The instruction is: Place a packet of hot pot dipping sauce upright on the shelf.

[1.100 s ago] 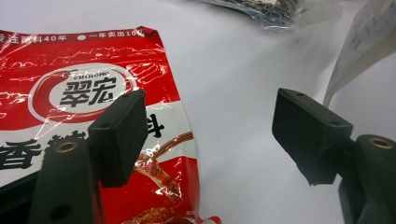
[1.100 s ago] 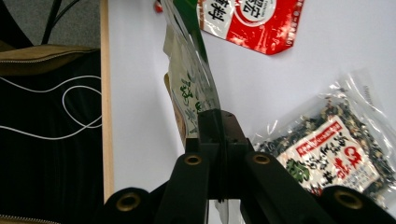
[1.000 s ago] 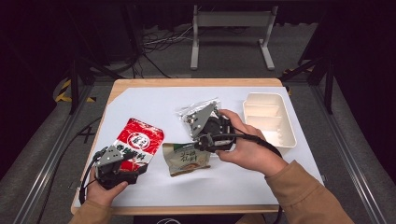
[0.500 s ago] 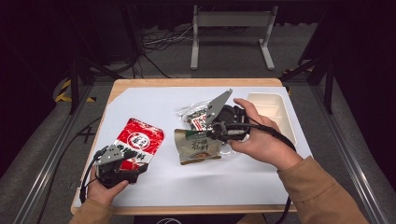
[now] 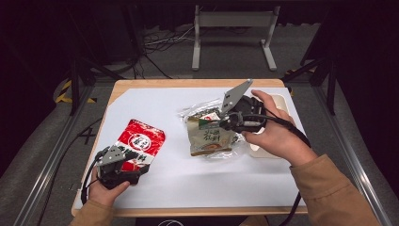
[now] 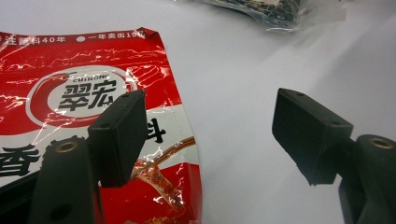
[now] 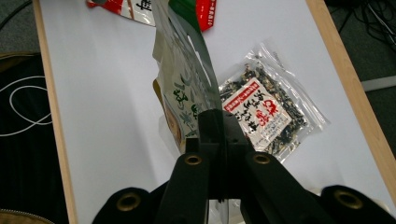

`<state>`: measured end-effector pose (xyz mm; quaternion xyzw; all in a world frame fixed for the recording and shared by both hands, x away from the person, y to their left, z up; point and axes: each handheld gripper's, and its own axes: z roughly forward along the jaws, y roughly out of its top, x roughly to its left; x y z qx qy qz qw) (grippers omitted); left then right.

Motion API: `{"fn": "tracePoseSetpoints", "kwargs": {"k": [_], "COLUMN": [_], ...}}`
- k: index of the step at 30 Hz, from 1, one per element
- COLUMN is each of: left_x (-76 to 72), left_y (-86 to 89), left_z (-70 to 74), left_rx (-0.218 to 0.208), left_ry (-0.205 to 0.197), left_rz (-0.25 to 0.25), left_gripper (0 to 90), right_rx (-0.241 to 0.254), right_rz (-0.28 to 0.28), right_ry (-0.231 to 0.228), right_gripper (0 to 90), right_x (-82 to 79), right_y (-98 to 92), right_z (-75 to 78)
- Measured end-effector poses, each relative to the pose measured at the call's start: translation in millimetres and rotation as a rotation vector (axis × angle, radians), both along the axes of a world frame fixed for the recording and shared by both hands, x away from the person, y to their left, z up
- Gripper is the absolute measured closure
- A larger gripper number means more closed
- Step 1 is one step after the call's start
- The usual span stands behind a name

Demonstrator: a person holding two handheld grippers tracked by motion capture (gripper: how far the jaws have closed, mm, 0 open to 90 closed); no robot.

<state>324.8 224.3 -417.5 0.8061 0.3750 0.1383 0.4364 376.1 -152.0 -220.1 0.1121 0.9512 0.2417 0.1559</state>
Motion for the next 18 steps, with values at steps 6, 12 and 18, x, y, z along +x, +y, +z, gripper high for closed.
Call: {"fn": "tracePoseSetpoints", "kwargs": {"k": [6,12,18], "left_x": [-0.3,0.0,-0.7], "left_y": [0.2,-0.2,0.2], "left_z": [-0.1,-0.4,-0.8], "left_rx": [-0.004,-0.002,-0.002], "left_ry": [0.004,0.003,0.0], "left_rz": [0.004,0.003,0.01], "left_gripper": [27.2,27.1,26.6], "right_rx": [0.008,0.018,0.036], "right_rz": [-0.036,-0.068,-0.104], "right_ry": [-0.014,-0.032,-0.046], "right_gripper": [89.4,89.4,89.4], "right_x": [7.3,15.3,25.3], "right_y": [-13.0,-26.7,-42.6], "right_z": [4.0,9.8,13.6]}}
